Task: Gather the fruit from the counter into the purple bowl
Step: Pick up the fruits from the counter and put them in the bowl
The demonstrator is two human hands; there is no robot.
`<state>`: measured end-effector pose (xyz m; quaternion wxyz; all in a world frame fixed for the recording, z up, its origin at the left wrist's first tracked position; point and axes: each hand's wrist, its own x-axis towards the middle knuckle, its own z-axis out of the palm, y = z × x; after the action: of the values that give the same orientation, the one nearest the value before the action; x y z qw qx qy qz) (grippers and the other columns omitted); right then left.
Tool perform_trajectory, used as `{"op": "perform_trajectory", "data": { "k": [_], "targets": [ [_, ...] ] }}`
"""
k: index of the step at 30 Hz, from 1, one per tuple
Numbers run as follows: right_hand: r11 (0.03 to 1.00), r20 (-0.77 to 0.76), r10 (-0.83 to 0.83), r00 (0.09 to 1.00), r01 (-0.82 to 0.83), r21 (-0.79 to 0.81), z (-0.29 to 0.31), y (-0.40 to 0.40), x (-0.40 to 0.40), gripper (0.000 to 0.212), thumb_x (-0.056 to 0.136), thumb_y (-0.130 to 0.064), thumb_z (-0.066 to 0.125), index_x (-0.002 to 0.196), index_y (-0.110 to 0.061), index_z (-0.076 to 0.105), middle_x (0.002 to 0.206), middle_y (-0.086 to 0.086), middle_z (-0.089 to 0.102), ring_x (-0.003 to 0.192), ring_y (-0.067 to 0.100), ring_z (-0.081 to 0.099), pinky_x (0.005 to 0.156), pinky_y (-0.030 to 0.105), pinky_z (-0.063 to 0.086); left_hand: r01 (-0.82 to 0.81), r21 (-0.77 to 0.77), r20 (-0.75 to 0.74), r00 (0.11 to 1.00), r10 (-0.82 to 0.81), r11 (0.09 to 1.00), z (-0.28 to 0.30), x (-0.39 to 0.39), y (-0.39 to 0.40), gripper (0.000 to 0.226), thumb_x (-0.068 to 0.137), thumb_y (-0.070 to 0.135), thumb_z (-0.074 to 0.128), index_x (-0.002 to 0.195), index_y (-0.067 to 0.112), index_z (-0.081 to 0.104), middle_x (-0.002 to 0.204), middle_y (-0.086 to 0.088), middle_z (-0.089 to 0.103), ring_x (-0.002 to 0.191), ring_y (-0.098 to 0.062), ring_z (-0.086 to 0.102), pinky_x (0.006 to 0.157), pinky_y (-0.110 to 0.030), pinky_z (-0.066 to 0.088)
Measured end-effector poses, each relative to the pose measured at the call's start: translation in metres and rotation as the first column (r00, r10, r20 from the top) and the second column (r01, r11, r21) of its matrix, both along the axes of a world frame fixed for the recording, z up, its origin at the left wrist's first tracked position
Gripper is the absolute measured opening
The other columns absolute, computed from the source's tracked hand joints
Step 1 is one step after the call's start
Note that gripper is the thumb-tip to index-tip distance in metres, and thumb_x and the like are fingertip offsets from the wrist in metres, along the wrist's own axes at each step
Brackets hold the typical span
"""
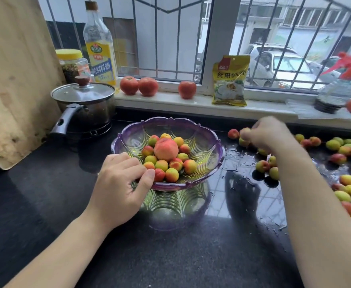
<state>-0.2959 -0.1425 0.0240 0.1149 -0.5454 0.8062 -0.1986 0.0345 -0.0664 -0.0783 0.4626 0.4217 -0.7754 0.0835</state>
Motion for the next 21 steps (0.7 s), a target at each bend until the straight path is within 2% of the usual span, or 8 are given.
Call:
{"op": "perform_trajectory", "data": {
  "k": [2, 4, 7, 10, 12, 15, 17, 21],
  "targets": [
    [0.973, 0.149, 0.199, 0.969, -0.177, -0.149, 0.03, 0.019, 0.016, 0.031, 0.091, -0.049, 0.067, 0.096, -0.018, 0.066, 0.091, 0.001, 0.067, 0.083, 0.017, 0.061, 0.072, 0.035, 0.048, 0.004, -0.004, -0.003, 1.0, -0.004, 1.0, 0.0, 0.0, 0.0, 0.051, 0.106, 0.039, 0.045, 0.062, 0.018, 0.06, 0.065, 0.016, 0.049, 0.067, -0.012, 0.047, 0.079, -0.04, 0.04],
    [0.902, 0.164, 0.425, 0.89, -0.402, -0.158, 0.051, 0.041, 0.04, 0.031, 0.087, -0.056, 0.069, 0.096, -0.026, 0.068, 0.087, -0.008, 0.071, 0.081, 0.011, 0.065, 0.065, 0.031, 0.047, 0.003, 0.001, -0.003, 1.0, -0.003, 1.0, 0.0, -0.001, 0.0, 0.053, 0.106, 0.04, 0.043, 0.062, 0.017, 0.061, 0.064, 0.014, 0.051, 0.067, -0.013, 0.048, 0.08, -0.039, 0.04],
    [0.751, 0.016, 0.653, 0.757, -0.649, 0.122, 0.044, 0.049, 0.077, 0.031, 0.081, -0.061, 0.072, 0.091, -0.031, 0.072, 0.083, -0.012, 0.073, 0.079, 0.009, 0.068, 0.066, 0.029, 0.053, 0.01, -0.011, 0.005, 1.0, -0.01, 1.0, 0.001, 0.0, -0.001, 0.06, 0.109, 0.044, 0.039, 0.06, 0.015, 0.06, 0.062, 0.01, 0.052, 0.065, -0.014, 0.046, 0.079, -0.036, 0.038],
    [0.666, -0.179, 0.736, 0.653, -0.653, 0.361, 0.016, 0.04, 0.105, 0.032, 0.082, -0.054, 0.073, 0.09, -0.022, 0.074, 0.084, -0.004, 0.07, 0.081, 0.018, 0.066, 0.061, 0.03, 0.049, 0.034, -0.015, 0.002, 0.999, -0.034, 0.999, 0.001, 0.001, 0.0, 0.061, 0.109, 0.046, 0.038, 0.061, 0.015, 0.06, 0.063, 0.01, 0.052, 0.066, -0.013, 0.046, 0.078, -0.036, 0.037],
    [0.657, -0.245, 0.746, 0.619, -0.626, 0.42, 0.004, 0.036, 0.115, 0.037, 0.084, -0.049, 0.073, 0.088, -0.013, 0.074, 0.081, 0.001, 0.068, 0.082, 0.024, 0.066, 0.063, 0.031, 0.049, 0.033, -0.011, -0.001, 0.999, -0.033, 0.999, 0.001, 0.001, 0.0, 0.059, 0.109, 0.045, 0.039, 0.061, 0.016, 0.059, 0.064, 0.012, 0.05, 0.066, -0.013, 0.045, 0.078, -0.036, 0.037],
    [0.677, -0.273, 0.73, 0.626, -0.612, 0.408, 0.001, 0.035, 0.117, 0.039, 0.084, -0.05, 0.073, 0.095, -0.013, 0.074, 0.09, 0.003, 0.07, 0.087, 0.023, 0.066, 0.07, 0.033, 0.054, 0.022, -0.016, 0.001, 1.0, -0.022, 1.0, 0.001, 0.001, -0.001, 0.053, 0.107, 0.04, 0.044, 0.061, 0.017, 0.059, 0.065, 0.014, 0.048, 0.066, -0.012, 0.045, 0.077, -0.036, 0.037],
    [0.7, -0.25, 0.711, 0.657, -0.626, 0.343, 0.004, 0.033, 0.115, 0.038, 0.086, -0.05, 0.072, 0.098, -0.014, 0.074, 0.093, 0.002, 0.071, 0.089, 0.021, 0.067, 0.076, 0.036, 0.058, 0.023, -0.016, -0.001, 1.0, -0.023, 1.0, 0.0, 0.001, -0.001, 0.052, 0.106, 0.038, 0.045, 0.061, 0.017, 0.059, 0.064, 0.013, 0.05, 0.066, -0.013, 0.046, 0.077, -0.038, 0.039],
    [0.817, -0.122, 0.576, 0.808, -0.57, 0.083, 0.023, 0.025, 0.088, 0.017, 0.093, -0.036, 0.069, 0.092, -0.02, 0.071, 0.085, -0.003, 0.072, 0.081, 0.015, 0.068, 0.071, 0.033, 0.058, 0.03, -0.013, -0.012, 0.999, -0.03, 0.999, 0.0, 0.001, 0.0, 0.054, 0.108, 0.042, 0.042, 0.062, 0.019, 0.059, 0.066, 0.016, 0.048, 0.067, -0.011, 0.045, 0.078, -0.04, 0.04]
  ]
}}
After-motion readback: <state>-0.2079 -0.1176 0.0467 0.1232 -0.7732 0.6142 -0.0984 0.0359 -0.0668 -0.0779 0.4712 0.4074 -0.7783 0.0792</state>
